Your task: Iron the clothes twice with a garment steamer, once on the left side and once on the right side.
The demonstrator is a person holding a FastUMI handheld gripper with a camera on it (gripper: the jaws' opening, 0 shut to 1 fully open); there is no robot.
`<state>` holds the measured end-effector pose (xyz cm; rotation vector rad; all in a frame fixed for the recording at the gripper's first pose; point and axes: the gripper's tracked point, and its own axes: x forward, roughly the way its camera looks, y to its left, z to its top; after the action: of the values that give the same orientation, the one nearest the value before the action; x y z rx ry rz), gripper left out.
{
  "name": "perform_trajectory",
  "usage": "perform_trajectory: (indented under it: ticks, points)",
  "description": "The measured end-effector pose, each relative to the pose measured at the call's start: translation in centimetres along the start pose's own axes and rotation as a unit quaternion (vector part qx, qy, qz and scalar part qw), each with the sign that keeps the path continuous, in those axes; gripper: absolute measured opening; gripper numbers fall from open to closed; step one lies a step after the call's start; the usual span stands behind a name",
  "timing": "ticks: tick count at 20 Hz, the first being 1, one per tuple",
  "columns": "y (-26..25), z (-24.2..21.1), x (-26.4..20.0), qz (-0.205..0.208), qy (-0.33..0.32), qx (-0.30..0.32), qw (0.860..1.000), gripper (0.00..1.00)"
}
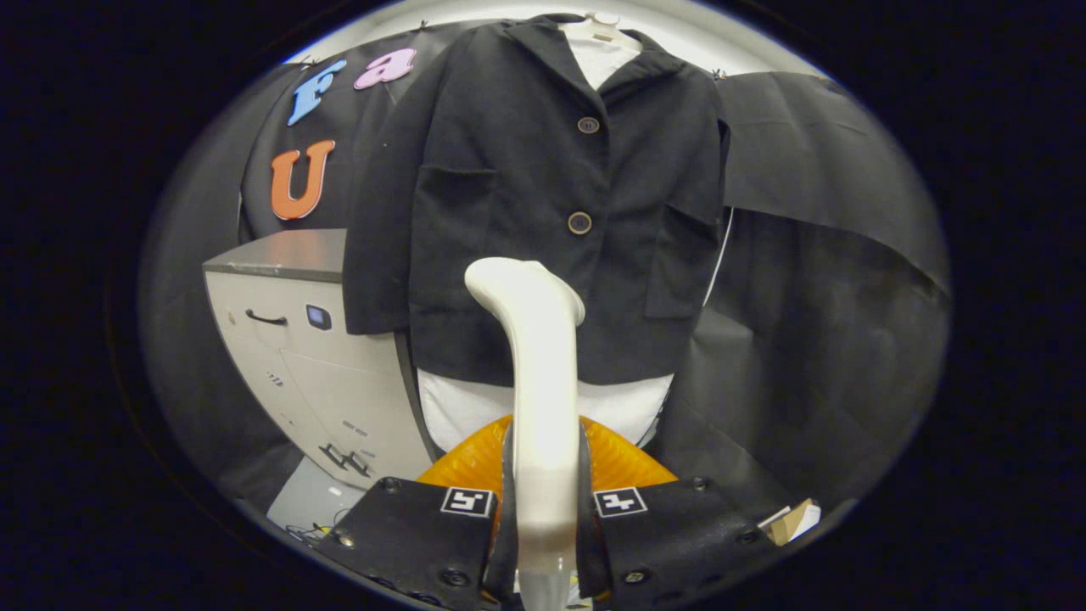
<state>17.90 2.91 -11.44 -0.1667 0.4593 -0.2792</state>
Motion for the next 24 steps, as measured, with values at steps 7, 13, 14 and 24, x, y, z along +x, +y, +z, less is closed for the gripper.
perform_trajectory:
  ticks: [7,13,14,24]
  points:
    - [-0.3,-6.1,0.2,-0.005,0.051,-0.009,0.999,0.3]
    - [-0.6,-7.0,-1.6,0.0,0.053,0.003,0.999,0.3]
    - [-0.9,-6.3,-2.3,0.001,0.044,0.008,0.999,0.3]
    - [-9.9,7.1,-10.7,-0.021,-0.094,0.069,0.993,0.3]
